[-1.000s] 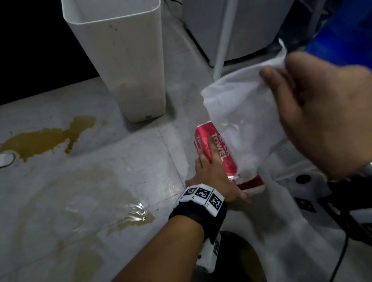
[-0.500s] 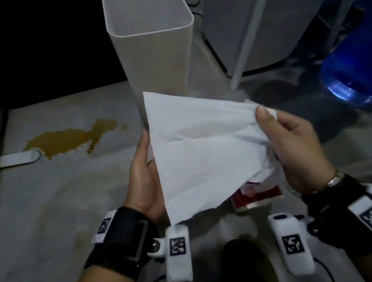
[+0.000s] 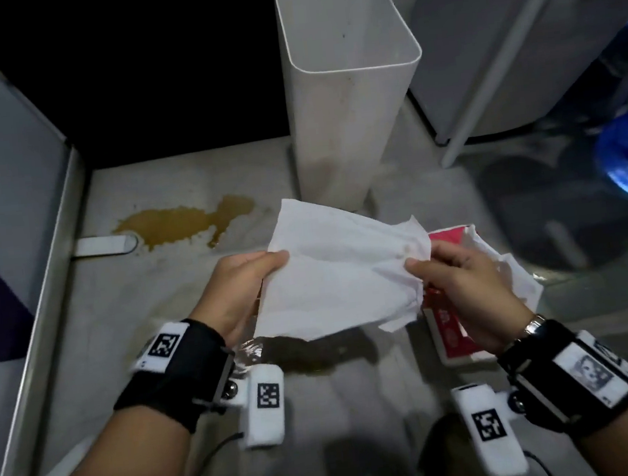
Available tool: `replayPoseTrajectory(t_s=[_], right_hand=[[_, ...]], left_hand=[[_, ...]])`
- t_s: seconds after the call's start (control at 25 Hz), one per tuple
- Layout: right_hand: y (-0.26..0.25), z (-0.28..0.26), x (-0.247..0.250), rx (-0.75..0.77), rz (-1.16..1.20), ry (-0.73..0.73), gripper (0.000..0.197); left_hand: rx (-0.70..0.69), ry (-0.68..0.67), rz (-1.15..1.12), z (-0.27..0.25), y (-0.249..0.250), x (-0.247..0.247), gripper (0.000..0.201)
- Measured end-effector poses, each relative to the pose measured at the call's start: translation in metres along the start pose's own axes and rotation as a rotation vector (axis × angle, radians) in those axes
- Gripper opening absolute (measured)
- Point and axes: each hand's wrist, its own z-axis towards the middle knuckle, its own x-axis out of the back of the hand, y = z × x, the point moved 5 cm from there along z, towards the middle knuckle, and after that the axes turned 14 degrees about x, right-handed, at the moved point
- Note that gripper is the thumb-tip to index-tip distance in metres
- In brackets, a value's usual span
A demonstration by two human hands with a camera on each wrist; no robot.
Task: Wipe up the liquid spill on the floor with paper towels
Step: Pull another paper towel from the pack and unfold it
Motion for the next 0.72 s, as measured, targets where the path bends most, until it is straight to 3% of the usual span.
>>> replayPoseTrajectory(t_s=[0.08,0.24,0.4,0.56,0.68,0.72], right_hand=[[0.006,-0.002,-0.006,-0.022,-0.009,-0.005,0.013],[0.021,-0.008,-0.017,-0.066,0.052,0.006,0.018],[0.023,-0.011,-0.037,-0.041,0.185,0.007,0.015],[0.024,-0.009,-0.06,-0.123,0.337,-0.072,0.018],[0.031,-0.001,-0.078,-0.23,0.357,-0.158,0.026],[0.035,0.001,-0.085,-0.236,0.294,-0.188,0.019]], left_hand=[[-0.023,0.027,0.139,0.004,0.002,0.009,0.014],[0.009,-0.048,0.233,-0.003,0.005,0.024,0.022],[0.036,-0.132,0.068,-0.021,0.002,0.053,0.025],[0.05,-0.183,-0.106,-0.035,-0.011,0.08,0.028],[-0.026,-0.047,0.014,-0.04,-0.017,0.095,0.011],[-0.047,0.006,0.057,-0.04,-0.019,0.101,0.021]])
